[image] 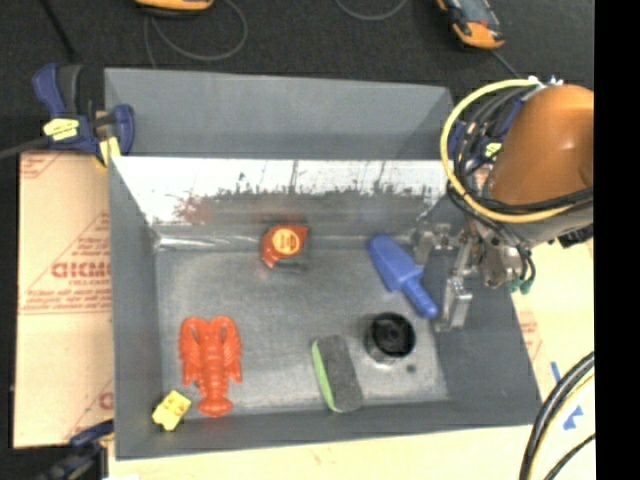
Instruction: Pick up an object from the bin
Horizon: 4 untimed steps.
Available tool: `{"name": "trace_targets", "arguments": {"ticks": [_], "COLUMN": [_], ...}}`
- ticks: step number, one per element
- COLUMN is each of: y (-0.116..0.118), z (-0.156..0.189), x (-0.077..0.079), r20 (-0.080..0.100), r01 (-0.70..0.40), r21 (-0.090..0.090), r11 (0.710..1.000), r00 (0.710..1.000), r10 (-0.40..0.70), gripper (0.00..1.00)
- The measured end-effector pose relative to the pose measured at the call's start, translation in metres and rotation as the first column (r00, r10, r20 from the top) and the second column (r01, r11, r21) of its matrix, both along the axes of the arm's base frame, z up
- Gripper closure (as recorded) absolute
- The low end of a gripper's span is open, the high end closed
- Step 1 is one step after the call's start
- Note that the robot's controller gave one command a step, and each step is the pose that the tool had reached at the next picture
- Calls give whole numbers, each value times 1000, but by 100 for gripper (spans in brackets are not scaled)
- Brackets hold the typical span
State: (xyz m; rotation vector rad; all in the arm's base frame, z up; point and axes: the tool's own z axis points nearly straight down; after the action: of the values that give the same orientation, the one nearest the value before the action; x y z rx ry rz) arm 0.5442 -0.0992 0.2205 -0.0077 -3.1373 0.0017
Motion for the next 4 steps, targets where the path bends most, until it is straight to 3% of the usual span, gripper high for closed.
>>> {"name": "trace_targets", "arguments": {"ticks": [1, 3, 4], "y": [0, 24, 28], "z": [5, -73, -86], "x": [1, -14, -35], "r20": [8, 9, 5], "r01": [-3, -74, -13], "r21": [-2, -1, 3], "r11": [1000, 997, 1000], "r00": [1000, 997, 1000], "r10": [3, 74, 13], "gripper": [0, 0, 0]}}
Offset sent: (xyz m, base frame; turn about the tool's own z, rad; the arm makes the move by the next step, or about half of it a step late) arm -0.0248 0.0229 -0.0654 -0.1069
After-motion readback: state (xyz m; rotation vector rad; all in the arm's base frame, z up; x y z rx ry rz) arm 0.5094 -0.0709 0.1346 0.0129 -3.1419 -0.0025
